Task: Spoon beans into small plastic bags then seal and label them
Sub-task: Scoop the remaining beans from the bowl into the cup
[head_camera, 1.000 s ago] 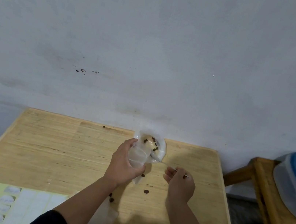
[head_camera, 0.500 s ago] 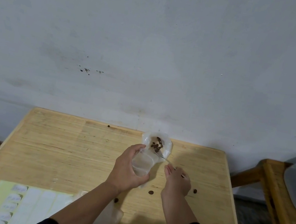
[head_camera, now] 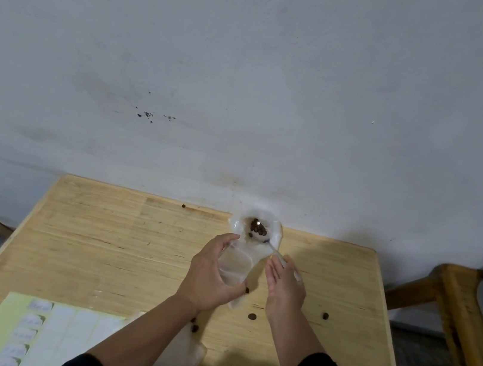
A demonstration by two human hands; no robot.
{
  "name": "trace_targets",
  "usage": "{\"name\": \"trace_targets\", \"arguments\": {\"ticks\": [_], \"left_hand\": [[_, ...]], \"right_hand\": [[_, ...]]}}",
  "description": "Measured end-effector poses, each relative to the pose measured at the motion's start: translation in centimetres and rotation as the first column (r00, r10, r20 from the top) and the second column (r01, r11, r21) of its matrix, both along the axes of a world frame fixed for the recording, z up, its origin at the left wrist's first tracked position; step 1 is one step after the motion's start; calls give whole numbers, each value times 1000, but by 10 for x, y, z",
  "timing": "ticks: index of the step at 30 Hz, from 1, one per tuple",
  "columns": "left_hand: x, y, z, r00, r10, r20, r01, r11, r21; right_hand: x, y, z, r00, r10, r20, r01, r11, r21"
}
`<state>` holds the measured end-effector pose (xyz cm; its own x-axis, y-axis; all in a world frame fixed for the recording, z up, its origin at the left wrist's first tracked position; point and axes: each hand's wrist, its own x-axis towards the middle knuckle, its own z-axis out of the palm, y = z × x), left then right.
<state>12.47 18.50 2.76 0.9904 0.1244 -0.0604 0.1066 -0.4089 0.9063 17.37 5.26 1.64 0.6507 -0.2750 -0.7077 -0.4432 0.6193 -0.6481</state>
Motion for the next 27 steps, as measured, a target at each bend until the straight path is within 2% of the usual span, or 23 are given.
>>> {"name": "trace_targets", "arguments": {"ticks": [4,10,18,27], "left_hand": [[3,4,-1,1000,23,-13,-23,999,29],[6,6,-6,999,38,-30,-37,999,36],[12,6,-9,997,67,-25,-66,996,56],[15,5,-9,996,78,-30,-78,997,12]], "right_hand": [[1,-7,-2,999,34,29,-35,998,49],[-2,-18,4,997,73,34,-74,997,19],[-7,-32,27,992,112,58,-106,990,-94],[-13,-39,65,957,245,157,-202,947,-250]]}}
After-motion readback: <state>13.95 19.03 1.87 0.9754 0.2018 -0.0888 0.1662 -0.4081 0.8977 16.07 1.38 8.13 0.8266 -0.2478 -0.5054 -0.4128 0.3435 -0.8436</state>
